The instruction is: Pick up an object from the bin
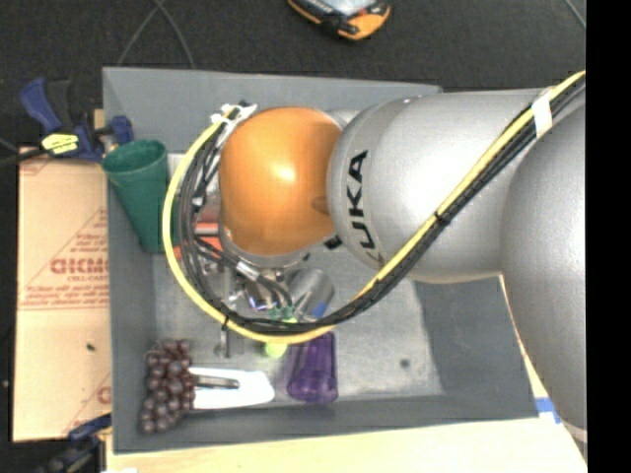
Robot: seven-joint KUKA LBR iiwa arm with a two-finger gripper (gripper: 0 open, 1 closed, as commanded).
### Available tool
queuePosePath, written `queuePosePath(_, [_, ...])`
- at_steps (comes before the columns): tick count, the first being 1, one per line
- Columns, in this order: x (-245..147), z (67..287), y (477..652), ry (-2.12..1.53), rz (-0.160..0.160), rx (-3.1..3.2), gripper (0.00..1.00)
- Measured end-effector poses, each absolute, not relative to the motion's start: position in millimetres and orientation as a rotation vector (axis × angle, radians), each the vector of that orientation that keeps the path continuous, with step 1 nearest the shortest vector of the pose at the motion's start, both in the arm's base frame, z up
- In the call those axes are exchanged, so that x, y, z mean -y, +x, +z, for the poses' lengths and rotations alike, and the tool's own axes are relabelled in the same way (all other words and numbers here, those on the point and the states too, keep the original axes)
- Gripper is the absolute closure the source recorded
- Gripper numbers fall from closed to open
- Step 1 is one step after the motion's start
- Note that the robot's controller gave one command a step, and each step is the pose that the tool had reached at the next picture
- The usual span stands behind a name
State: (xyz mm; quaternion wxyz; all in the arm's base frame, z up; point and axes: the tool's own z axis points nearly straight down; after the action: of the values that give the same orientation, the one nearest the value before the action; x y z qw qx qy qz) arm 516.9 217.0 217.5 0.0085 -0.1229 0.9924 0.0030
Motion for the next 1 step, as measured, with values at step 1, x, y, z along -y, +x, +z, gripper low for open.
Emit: queuePosePath(1, [-232.9, 235.2, 515.1, -0.502, 0.011, -3.083, 0.0])
